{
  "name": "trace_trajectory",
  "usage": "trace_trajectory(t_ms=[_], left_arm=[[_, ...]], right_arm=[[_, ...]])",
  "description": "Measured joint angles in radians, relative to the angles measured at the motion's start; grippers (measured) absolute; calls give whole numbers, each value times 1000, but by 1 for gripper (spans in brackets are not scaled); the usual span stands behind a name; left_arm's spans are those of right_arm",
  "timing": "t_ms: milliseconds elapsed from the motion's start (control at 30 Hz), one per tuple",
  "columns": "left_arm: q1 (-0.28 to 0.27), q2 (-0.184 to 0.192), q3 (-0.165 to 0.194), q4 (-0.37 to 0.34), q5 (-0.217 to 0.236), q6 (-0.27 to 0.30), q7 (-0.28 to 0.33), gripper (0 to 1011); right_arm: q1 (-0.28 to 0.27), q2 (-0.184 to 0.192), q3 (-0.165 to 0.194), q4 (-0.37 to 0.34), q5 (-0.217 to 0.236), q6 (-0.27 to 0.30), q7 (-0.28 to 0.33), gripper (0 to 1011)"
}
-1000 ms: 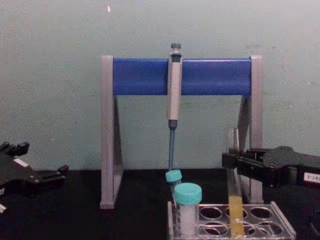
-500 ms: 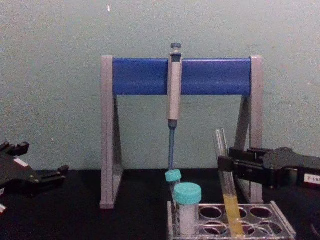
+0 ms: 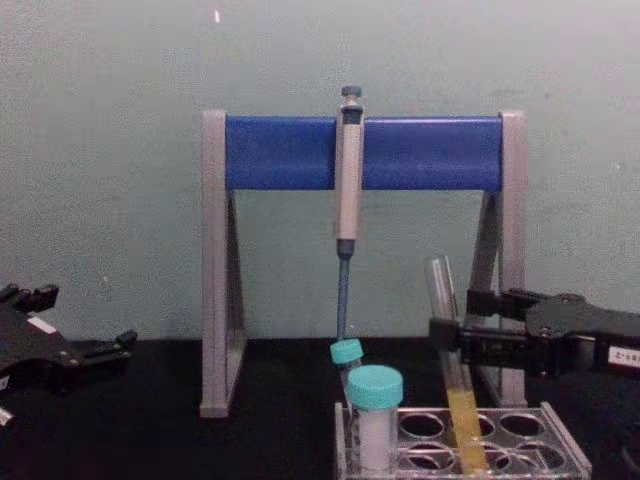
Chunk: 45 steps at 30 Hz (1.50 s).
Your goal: Pick up the test tube from the test tube rack, shake it, then place it back into the test tube rack.
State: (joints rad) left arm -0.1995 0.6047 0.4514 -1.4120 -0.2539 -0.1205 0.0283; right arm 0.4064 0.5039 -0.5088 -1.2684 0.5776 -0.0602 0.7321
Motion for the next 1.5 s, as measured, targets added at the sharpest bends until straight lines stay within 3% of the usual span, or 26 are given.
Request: trace_trajectory(t_ms=[133,433,567,767,900,1033,1200,1333,1500], left_arm=[[0,0,0,0,0,0,0,1001],[0,0,0,0,0,0,0,1001],[0,0,0,0,0,0,0,1001],[0,0,0,0,0,0,0,1001],[0,0,0,0,0,0,0,1001],[0,0,0,0,0,0,0,1001],[0,0,0,0,0,0,0,1001],[0,0,0,0,0,0,0,1001],[0,0,0,0,0,0,0,1001]], right_arm=[[0,0,0,0,0,0,0,1000],[-1,0,0,-3,1,-3,-1,1000],[-21,7,19,-37,1,-24,-21,1000],[-102,22,87,-155,-39,-98,-155,1000],[-176,11,145,-239,-111,-139,-322,1000],[-223,-11,174,-283,-197,-147,-461,1000],[-247,-49,191,-284,-275,-110,-581,1000],[-247,-79,195,-251,-308,-81,-627,1000],[-237,-104,194,-198,-330,-48,-643,1000]])
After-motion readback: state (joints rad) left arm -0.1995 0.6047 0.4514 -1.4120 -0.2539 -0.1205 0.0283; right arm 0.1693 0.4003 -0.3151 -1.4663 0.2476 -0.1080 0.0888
